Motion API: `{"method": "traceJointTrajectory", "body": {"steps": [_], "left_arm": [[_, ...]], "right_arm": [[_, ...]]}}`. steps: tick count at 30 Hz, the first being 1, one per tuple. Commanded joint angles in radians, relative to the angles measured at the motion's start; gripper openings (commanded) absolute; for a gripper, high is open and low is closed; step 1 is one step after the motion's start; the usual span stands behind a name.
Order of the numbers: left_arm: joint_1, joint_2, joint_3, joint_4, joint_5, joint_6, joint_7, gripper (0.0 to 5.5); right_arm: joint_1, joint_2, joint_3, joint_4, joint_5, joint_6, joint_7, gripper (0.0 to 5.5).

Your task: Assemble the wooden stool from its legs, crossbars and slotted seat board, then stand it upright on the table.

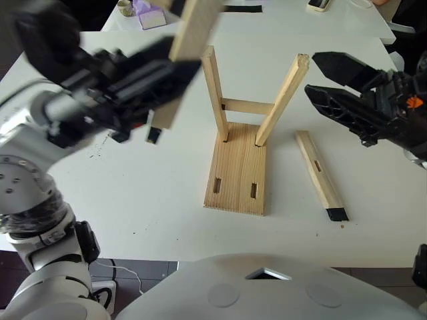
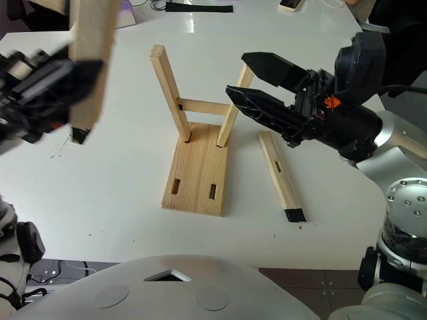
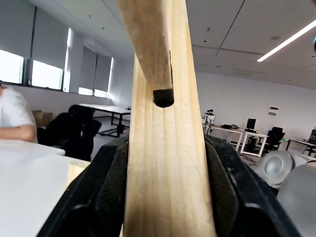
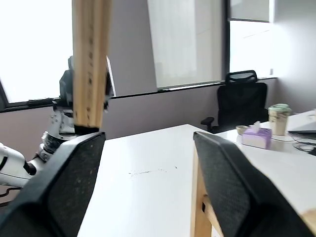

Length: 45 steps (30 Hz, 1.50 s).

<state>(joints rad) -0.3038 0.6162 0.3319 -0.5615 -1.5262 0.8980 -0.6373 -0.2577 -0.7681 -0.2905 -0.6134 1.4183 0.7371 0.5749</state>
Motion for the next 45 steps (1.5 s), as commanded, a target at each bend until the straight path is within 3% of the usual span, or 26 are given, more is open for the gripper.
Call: {"method": "traceJointTrajectory", "body": {"steps": [1,9,25,36,45], "left_arm": [[0.068,-0.010,-0.097,-0.028,0.148,-0.045,-0.075,2.05],[0.103,0.016,-0.177,-0.065,0.330,-0.125,-0.187,2.05],[0.128,0.047,-0.202,-0.108,0.354,-0.136,-0.199,2.05],[0.127,0.059,-0.215,-0.098,0.378,-0.145,-0.209,2.05],[0.096,0.047,-0.217,-0.062,0.394,-0.140,-0.180,2.05]], "right_arm": [[-0.135,-0.009,0.092,0.037,0.069,0.064,0.017,3.61],[-0.239,0.008,0.193,0.066,0.054,0.119,0.032,3.61],[-0.246,0.004,0.279,0.041,-0.113,0.150,0.139,3.61],[-0.238,0.006,0.270,0.026,-0.108,0.150,0.149,2.18],[-0.166,-0.027,0.266,0.025,-0.201,0.127,0.189,2.13]]}}
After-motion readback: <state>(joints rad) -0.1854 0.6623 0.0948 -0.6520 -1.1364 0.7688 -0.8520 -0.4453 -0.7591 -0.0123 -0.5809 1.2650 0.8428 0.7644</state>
